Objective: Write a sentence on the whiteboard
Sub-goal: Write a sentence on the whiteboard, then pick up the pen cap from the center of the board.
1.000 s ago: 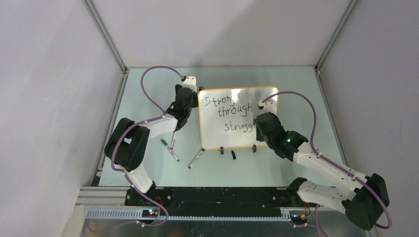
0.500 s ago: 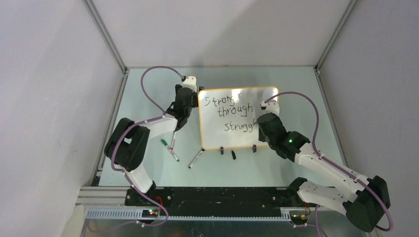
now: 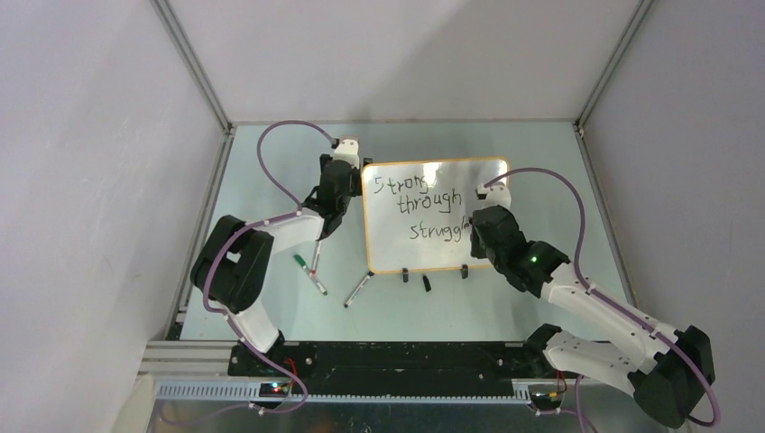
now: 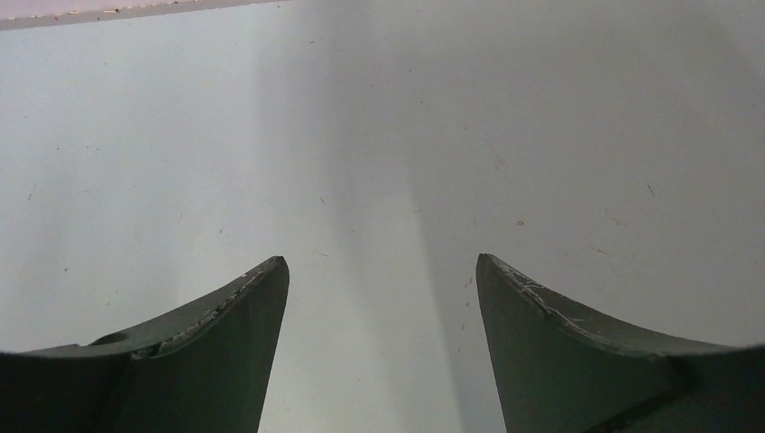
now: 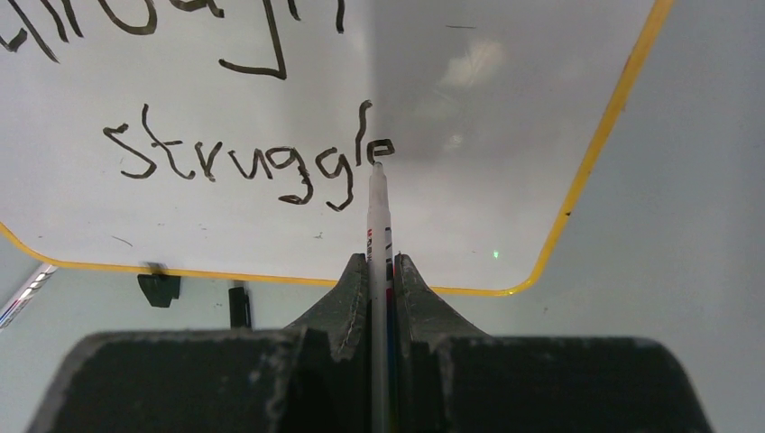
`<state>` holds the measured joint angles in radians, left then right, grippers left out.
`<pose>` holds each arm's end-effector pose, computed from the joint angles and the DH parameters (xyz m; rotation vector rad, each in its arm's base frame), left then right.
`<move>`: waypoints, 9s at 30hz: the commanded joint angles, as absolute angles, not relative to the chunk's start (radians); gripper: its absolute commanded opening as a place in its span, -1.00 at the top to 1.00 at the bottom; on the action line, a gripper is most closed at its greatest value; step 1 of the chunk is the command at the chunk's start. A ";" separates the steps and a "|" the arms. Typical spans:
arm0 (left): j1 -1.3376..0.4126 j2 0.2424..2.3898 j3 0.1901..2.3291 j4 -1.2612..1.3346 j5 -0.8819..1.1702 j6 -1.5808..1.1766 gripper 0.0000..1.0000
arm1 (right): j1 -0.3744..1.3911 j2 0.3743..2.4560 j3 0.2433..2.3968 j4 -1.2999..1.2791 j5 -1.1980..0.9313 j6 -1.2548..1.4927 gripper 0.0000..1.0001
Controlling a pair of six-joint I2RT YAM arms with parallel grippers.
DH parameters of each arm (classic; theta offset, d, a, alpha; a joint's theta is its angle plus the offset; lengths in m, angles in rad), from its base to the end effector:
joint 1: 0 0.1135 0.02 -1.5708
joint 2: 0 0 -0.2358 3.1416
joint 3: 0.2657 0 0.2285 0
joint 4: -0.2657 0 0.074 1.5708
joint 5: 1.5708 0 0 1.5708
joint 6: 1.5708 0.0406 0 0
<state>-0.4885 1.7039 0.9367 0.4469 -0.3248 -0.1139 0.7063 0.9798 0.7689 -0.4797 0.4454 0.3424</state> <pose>0.3226 -0.1568 0.2020 0.1304 1.8707 -0.1074 0.1651 0.1178 0.2513 -0.1652 2.1783 0.0863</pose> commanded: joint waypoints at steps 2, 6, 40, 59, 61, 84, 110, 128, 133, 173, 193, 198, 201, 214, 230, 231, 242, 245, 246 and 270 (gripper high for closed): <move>-0.492 1.682 0.931 0.490 -0.316 -0.114 -0.64 | 0.707 0.999 0.781 -0.429 0.427 0.334 1.00; -0.493 1.683 0.931 0.490 -0.317 -0.114 -0.64 | 0.706 1.011 0.781 -0.431 0.432 0.338 1.00; -0.492 1.681 0.930 0.492 -0.316 -0.114 -0.65 | 0.700 0.990 0.781 -0.496 0.515 0.370 1.00; -0.492 1.682 0.929 0.491 -0.316 -0.114 -0.64 | 0.657 0.923 0.754 -0.440 0.517 0.353 1.00; -0.493 1.682 0.928 0.491 -0.317 -0.114 -0.65 | 0.644 0.929 0.755 -0.438 0.511 0.353 1.00; -0.493 1.682 0.930 0.491 -0.317 -0.114 -0.64 | 0.612 0.977 0.759 -0.427 0.456 0.349 1.00; -0.493 1.682 0.929 0.492 -0.317 -0.114 -0.64 | 0.598 0.999 0.759 -0.401 0.384 0.339 1.00; -0.492 1.682 0.928 0.492 -0.317 -0.114 -0.64 | 0.600 0.982 0.759 -0.486 0.419 0.369 1.00; -0.493 1.681 0.929 0.492 -0.316 -0.114 -0.64 | 0.600 0.970 0.759 -0.499 0.449 0.382 1.00; -0.477 1.631 0.850 0.549 -0.415 -0.169 -0.79 | 0.665 0.698 0.595 -0.288 0.301 0.315 1.00; -0.266 1.181 0.843 -0.175 -0.491 -0.584 -0.99 | 0.874 0.566 0.423 -0.089 0.449 0.278 1.00; -0.299 1.144 0.875 -0.388 -0.269 -0.776 -0.89 | 0.904 0.548 0.420 -0.091 0.510 0.276 1.00; -0.421 1.039 0.811 -0.450 -0.322 -0.880 -0.85 | 0.914 0.529 0.420 -0.105 0.544 0.281 1.00; -0.980 1.021 0.827 -0.603 -0.589 -1.485 -0.27 | 0.928 0.430 0.389 -0.143 0.668 0.317 1.00; -1.274 1.659 1.255 -0.807 -0.757 -1.606 -0.04 | 0.932 0.314 0.373 -0.216 0.783 0.366 1.00; -1.281 1.680 1.256 -0.804 -0.765 -1.599 -0.04 | 0.932 0.292 0.372 -0.222 0.799 0.369 1.00; -1.334 1.767 1.230 -0.652 -0.791 -1.516 -0.11 | 0.932 0.176 0.361 -0.286 0.885 0.407 1.00; -1.334 1.788 1.237 -0.630 -0.783 -1.502 -0.09 | 0.932 0.169 0.361 -0.292 0.889 0.408 1.00; -1.334 1.801 1.242 -0.633 -0.784 -1.498 -0.09 | 0.932 0.165 0.361 -0.293 0.892 0.408 1.00; -1.304 1.963 1.263 -0.616 -0.804 -1.522 0.16 | 0.931 0.119 0.350 -0.299 0.893 0.404 1.00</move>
<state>-1.3182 1.9556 1.2778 -0.6544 -0.7559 -1.5116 0.9283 0.1276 0.3538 -0.3176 0.8604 0.3927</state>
